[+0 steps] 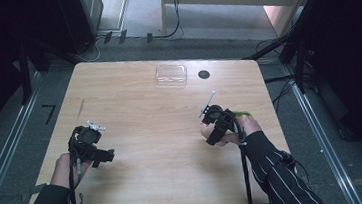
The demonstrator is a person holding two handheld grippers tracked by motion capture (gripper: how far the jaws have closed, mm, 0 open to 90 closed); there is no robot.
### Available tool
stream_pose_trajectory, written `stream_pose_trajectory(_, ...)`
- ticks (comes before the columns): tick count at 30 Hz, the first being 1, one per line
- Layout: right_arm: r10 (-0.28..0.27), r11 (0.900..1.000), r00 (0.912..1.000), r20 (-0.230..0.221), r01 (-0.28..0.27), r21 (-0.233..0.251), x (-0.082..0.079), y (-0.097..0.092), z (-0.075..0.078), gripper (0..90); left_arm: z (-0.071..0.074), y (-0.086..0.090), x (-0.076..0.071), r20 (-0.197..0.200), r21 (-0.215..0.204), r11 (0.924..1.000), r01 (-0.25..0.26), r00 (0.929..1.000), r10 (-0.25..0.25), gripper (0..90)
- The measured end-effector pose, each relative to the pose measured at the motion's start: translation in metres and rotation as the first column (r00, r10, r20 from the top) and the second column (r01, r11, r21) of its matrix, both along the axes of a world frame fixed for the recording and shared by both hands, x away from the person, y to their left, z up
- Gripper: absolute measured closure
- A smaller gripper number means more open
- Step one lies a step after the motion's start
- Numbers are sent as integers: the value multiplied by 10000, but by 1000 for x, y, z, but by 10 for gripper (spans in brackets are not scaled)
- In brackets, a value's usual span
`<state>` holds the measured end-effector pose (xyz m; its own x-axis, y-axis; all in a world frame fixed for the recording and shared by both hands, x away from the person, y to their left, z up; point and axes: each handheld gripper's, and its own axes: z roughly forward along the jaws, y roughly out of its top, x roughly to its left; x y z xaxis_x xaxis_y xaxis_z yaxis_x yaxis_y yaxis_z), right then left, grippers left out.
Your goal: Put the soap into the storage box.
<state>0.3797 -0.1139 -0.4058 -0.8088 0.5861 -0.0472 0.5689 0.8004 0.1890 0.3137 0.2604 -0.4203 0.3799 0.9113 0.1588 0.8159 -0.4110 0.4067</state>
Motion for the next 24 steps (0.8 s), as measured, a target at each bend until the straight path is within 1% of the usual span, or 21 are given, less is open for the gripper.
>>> stream_pose_trajectory(2, -62, 10000, 10000, 5, 62, 32, 0, -1, 1, 333, 0, 0, 0, -15, 20, 10000, 11, 10000, -11, 147)
stream_pose_trajectory(7, -46, 10000, 10000, -2, 46, 78, 3, -5, 3, 333, 0, 0, 0, -32, 15, 10000, 23, 10000, -23, 147)
stream_pose_trajectory(8, -42, 9999, 10000, -1, 42, 148, 3, -6, 3, 333, 0, 0, 0, -44, 14, 10000, 18, 10000, -18, 148)
stream_pose_trajectory(9, 27, 9999, 10000, -5, -27, 164, 4, -7, 4, 333, 0, 0, 0, -36, 6, 10000, 5, 10000, -5, 147)
stream_pose_trajectory(11, -29, 9998, 10000, -29, 30, 178, 5, -8, 4, 333, 0, 0, 0, -31, 15, 10000, 14, 10000, -13, 148)
stream_pose_trajectory(13, 83, 9999, 10000, -28, -82, 141, 6, -10, 4, 333, 0, 0, 0, -50, 15, 10000, 12, 10000, -12, 147)
stream_pose_trajectory(15, 3, 9999, 10000, 32, -4, 125, 7, -11, 4, 333, 0, 0, 0, -37, 10, 10000, 0, 10000, 0, 148)
stream_pose_trajectory(16, 100, 9999, 9999, 54, -100, 121, 8, -12, 4, 333, 0, 0, 0, -34, 10, 10000, -2, 10000, 2, 147)
stream_pose_trajectory(22, 19, 9999, 10000, 40, -19, 119, 11, -18, 4, 333, 0, 0, 0, -44, 13, 10000, 2, 10000, -2, 147)
stream_pose_trajectory(24, 117, 9999, 9999, 75, -118, 92, 12, -19, 3, 333, 0, 0, 0, -23, 9, 10000, 0, 10000, 0, 147)
